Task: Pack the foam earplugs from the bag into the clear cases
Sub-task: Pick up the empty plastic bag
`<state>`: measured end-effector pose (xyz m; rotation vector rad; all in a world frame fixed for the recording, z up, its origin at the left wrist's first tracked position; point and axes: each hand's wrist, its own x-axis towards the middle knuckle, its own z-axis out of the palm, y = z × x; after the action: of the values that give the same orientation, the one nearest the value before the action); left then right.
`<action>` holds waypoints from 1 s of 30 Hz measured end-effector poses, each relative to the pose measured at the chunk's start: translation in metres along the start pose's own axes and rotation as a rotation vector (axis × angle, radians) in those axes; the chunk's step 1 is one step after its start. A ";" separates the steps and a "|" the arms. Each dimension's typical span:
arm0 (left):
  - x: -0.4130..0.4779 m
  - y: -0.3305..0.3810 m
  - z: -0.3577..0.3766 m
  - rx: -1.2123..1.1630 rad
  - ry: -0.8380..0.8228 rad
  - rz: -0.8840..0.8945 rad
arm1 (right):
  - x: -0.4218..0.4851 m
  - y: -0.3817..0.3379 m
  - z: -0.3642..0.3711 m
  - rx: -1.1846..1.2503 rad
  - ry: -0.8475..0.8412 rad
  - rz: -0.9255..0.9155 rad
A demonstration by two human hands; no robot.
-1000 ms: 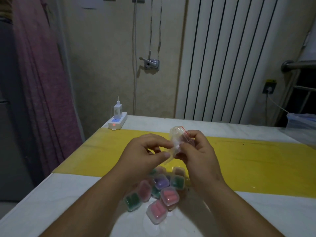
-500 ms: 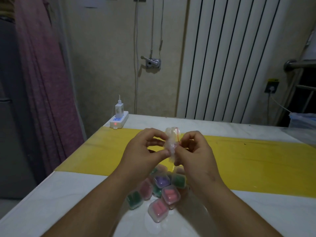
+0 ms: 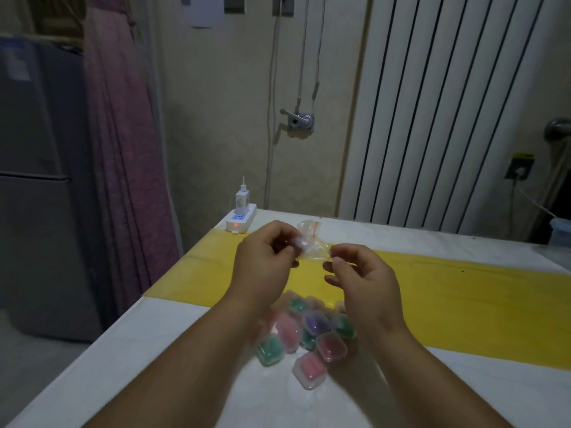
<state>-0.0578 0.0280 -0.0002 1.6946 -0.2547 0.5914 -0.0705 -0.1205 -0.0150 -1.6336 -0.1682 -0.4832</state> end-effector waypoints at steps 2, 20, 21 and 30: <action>0.006 0.002 -0.009 -0.010 0.000 -0.034 | 0.003 -0.002 0.003 -0.100 -0.017 -0.023; -0.040 -0.002 -0.184 0.144 0.270 -0.130 | -0.040 -0.046 0.148 -0.120 -0.381 -0.106; -0.044 -0.005 -0.196 0.156 0.273 -0.136 | -0.045 -0.049 0.162 -0.121 -0.442 -0.105; -0.065 -0.034 -0.289 0.213 0.295 -0.219 | -0.077 -0.047 0.272 -0.243 -0.588 -0.118</action>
<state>-0.1666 0.3036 -0.0315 1.7820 0.2094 0.7123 -0.1010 0.1640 -0.0171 -1.9783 -0.6672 -0.0982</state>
